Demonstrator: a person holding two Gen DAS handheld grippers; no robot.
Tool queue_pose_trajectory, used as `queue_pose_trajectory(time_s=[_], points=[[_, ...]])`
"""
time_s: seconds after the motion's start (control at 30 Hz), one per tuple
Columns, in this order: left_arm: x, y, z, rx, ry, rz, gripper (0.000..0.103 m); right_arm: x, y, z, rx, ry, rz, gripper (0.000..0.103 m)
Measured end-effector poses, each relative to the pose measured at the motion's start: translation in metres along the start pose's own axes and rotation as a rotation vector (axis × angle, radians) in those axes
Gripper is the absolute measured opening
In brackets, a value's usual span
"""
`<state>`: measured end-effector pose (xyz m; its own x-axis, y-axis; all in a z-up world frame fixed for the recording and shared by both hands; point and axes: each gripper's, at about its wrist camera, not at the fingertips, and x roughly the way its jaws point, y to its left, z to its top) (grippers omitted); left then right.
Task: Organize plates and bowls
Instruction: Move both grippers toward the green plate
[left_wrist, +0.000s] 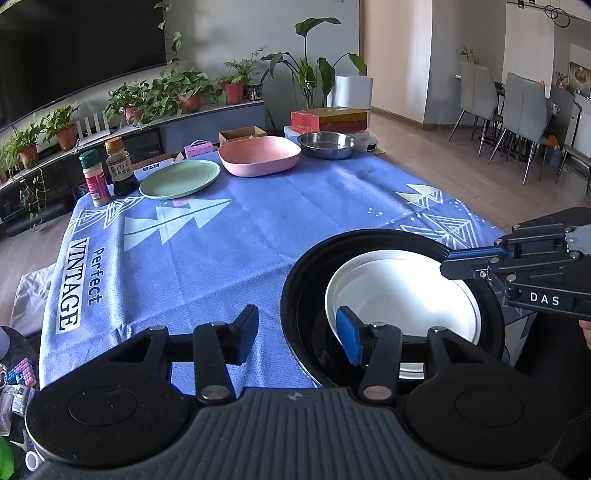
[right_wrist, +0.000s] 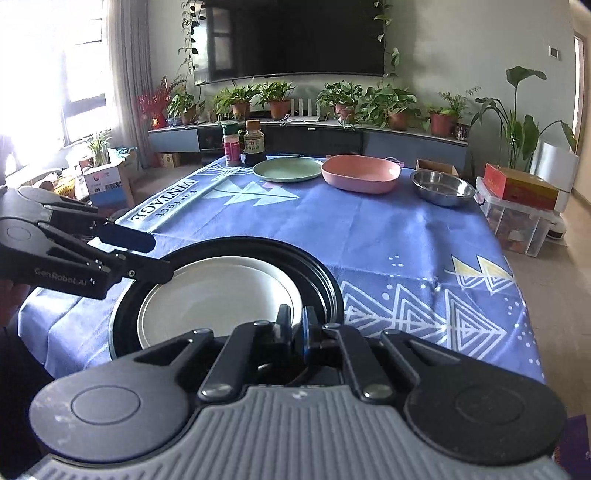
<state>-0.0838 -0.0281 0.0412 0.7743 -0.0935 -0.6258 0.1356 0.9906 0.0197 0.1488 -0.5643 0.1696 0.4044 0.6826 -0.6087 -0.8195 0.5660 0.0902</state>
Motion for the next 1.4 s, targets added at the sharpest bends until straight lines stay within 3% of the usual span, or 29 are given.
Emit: queue_pose_trajectory(time_s=[0.27, 0.6, 0.77, 0.87, 1.03, 1.1, 1.17, 1.4], points=[[-0.002, 0.016, 0.005, -0.045, -0.028, -0.022, 0.044, -0.005, -0.005, 0.012, 0.042, -0.048, 0.031, 0.059], [0.016, 0.065, 0.025, -0.220, -0.102, -0.024, 0.049, 0.013, -0.023, 0.049, 0.107, -0.080, 0.123, 0.061], [0.037, 0.089, 0.039, -0.291, -0.123, -0.015, 0.051, 0.040, -0.036, 0.073, 0.145, -0.071, 0.165, 0.064], [0.052, 0.104, 0.047, -0.353, -0.143, 0.022, 0.061, 0.059, -0.047, 0.089, 0.194, -0.062, 0.210, 0.066], [0.086, 0.135, 0.060, -0.451, -0.138, 0.045, 0.061, 0.102, -0.063, 0.115, 0.301, -0.004, 0.267, 0.067], [0.101, 0.152, 0.069, -0.507, -0.132, 0.046, 0.061, 0.120, -0.069, 0.122, 0.350, 0.022, 0.295, 0.072], [0.113, 0.165, 0.077, -0.547, -0.131, 0.053, 0.061, 0.139, -0.075, 0.128, 0.406, 0.054, 0.315, 0.088], [0.154, 0.206, 0.093, -0.673, -0.100, 0.095, 0.061, 0.187, -0.083, 0.149, 0.523, 0.119, 0.365, 0.089]])
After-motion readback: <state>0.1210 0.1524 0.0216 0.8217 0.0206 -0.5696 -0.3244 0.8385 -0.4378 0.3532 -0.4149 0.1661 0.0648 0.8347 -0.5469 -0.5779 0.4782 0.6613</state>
